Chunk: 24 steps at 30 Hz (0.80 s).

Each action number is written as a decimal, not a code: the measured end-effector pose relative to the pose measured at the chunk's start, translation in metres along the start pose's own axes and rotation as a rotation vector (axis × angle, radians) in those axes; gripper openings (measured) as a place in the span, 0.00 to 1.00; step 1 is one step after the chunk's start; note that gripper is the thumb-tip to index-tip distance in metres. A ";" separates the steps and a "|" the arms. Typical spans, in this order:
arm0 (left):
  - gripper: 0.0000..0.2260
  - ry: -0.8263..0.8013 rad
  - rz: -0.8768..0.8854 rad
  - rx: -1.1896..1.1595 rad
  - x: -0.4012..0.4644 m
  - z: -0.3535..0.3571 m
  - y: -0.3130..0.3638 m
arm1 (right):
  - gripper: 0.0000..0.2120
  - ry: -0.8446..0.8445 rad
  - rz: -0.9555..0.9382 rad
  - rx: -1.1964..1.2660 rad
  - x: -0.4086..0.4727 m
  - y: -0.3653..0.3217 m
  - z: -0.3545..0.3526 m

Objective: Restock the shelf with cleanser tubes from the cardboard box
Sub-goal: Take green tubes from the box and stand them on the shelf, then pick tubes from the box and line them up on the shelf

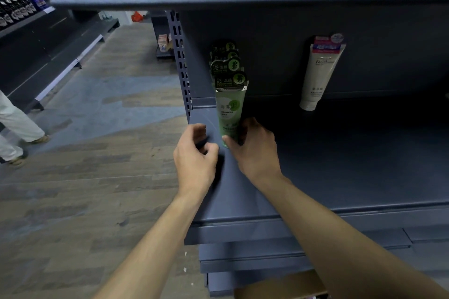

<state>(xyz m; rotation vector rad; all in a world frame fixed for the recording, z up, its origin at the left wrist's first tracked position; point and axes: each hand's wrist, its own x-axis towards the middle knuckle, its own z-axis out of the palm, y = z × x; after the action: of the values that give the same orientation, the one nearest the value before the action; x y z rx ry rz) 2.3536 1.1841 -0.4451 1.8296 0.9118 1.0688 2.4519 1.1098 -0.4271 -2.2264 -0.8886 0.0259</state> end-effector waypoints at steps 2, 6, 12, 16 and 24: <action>0.15 0.003 0.003 -0.010 0.001 0.001 -0.001 | 0.21 -0.042 -0.023 -0.039 -0.003 0.005 -0.005; 0.15 -0.023 -0.007 -0.020 -0.003 -0.001 0.005 | 0.27 -0.113 -0.041 -0.124 -0.026 0.024 -0.046; 0.14 -0.175 -0.084 0.206 -0.037 -0.015 0.035 | 0.27 -0.184 -0.099 -0.375 -0.057 0.021 -0.147; 0.17 -0.387 -0.032 0.412 -0.063 -0.017 0.078 | 0.25 -0.196 -0.071 -0.423 -0.075 0.025 -0.188; 0.15 -0.549 0.282 0.641 -0.119 0.004 0.130 | 0.26 -0.202 -0.044 -0.412 -0.104 0.073 -0.224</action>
<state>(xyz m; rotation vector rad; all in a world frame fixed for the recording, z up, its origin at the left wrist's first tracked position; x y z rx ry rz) 2.3354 1.0268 -0.3681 2.6624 0.7090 0.3762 2.4759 0.8713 -0.3328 -2.6192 -1.1352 0.0521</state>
